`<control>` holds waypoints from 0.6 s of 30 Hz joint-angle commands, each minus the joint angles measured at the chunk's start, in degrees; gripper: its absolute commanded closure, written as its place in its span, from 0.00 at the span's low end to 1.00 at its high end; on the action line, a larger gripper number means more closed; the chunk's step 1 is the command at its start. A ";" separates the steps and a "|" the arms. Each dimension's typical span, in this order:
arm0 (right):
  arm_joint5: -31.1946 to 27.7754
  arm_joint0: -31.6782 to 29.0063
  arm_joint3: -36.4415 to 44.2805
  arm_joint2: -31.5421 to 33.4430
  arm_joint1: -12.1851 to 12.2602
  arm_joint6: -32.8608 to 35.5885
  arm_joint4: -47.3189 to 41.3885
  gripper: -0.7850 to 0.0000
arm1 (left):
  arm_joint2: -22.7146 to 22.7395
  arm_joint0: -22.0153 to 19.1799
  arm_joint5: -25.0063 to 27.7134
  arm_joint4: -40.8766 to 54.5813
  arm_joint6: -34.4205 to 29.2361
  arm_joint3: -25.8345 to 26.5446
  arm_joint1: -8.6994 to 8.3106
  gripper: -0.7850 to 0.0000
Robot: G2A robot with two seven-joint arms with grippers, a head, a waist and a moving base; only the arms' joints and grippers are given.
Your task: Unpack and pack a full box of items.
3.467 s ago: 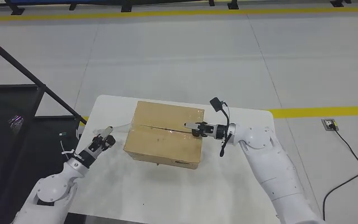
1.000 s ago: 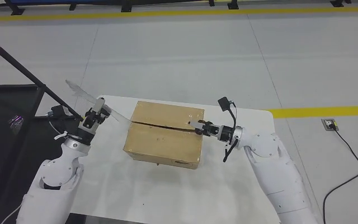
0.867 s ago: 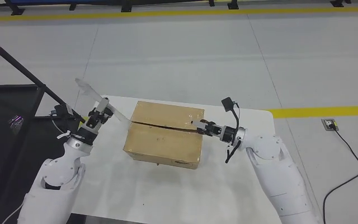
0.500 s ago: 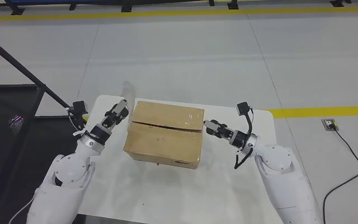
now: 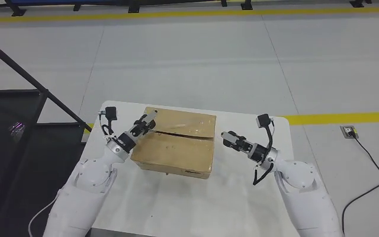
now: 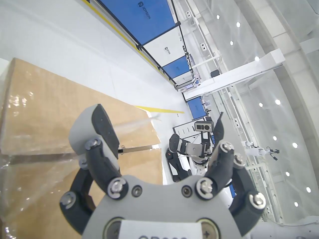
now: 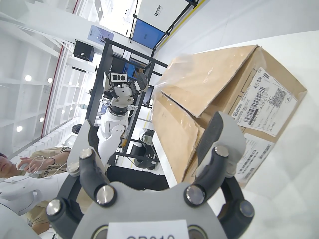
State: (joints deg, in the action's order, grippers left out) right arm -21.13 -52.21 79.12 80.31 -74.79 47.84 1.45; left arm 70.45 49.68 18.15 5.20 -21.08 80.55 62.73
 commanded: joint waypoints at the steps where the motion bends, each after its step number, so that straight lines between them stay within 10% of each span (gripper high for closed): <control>1: 0.07 0.39 -0.19 -0.60 0.05 0.00 0.14 0.00 | -0.21 -0.25 0.22 0.65 -0.32 -0.29 0.17 0.00; 18: -1.24 10.12 -0.81 -7.89 -0.06 -3.52 11.79 0.00 | 14.77 7.07 3.20 13.30 -7.26 5.39 -1.71 0.00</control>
State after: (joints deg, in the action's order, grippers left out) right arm -21.16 -43.54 78.45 73.37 -74.86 43.76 10.38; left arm 84.19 55.93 21.33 18.01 -28.10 85.59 61.15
